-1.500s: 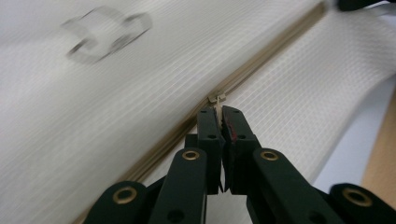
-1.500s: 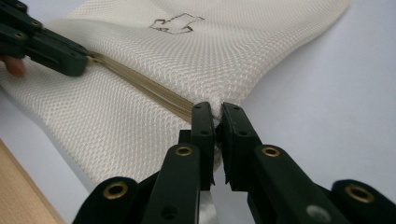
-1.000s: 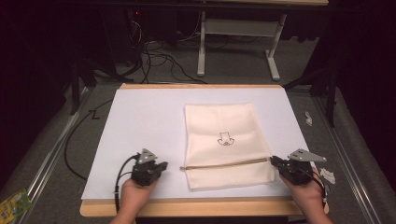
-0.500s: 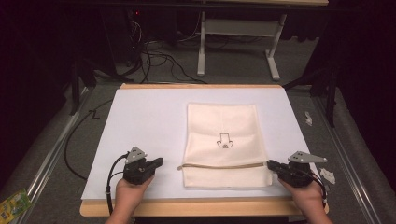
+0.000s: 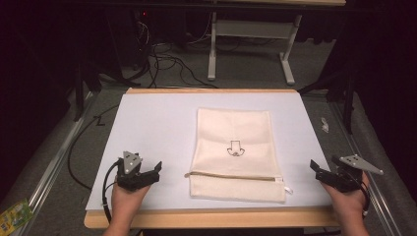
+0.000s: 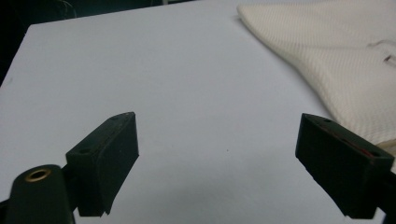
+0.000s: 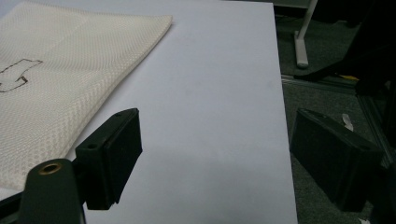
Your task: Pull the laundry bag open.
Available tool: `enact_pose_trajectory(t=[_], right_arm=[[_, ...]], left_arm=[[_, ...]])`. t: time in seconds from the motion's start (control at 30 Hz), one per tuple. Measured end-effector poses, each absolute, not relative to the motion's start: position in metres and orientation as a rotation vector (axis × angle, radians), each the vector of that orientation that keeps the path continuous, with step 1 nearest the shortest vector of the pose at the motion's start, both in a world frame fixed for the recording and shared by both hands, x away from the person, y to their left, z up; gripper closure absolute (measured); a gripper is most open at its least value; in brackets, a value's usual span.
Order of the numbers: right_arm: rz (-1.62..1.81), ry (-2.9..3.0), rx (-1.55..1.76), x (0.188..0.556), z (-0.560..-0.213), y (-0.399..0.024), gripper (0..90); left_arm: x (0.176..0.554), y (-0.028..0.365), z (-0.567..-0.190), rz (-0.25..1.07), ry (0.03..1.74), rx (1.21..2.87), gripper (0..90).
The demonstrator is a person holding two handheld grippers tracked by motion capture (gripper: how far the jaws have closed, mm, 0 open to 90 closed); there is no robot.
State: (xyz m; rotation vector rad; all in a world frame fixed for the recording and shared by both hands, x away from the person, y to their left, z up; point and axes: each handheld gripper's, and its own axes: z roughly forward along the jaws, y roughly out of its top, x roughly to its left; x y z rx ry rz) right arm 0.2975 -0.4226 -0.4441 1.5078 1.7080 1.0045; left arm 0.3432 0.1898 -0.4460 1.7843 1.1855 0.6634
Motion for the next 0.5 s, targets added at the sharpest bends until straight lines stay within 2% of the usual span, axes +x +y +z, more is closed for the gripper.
enact_pose_trajectory(t=[0.1,0.5], right_arm=[[1.025,1.738,1.457,0.297,-0.442,-0.415,17.1],[1.048,1.769,1.403,0.294,-0.439,-0.402,17.2]], left_arm=[[0.344,0.191,-0.445,0.652,1.174,1.789,5.4],[0.346,0.188,-0.451,0.600,1.153,1.840,6.3]])
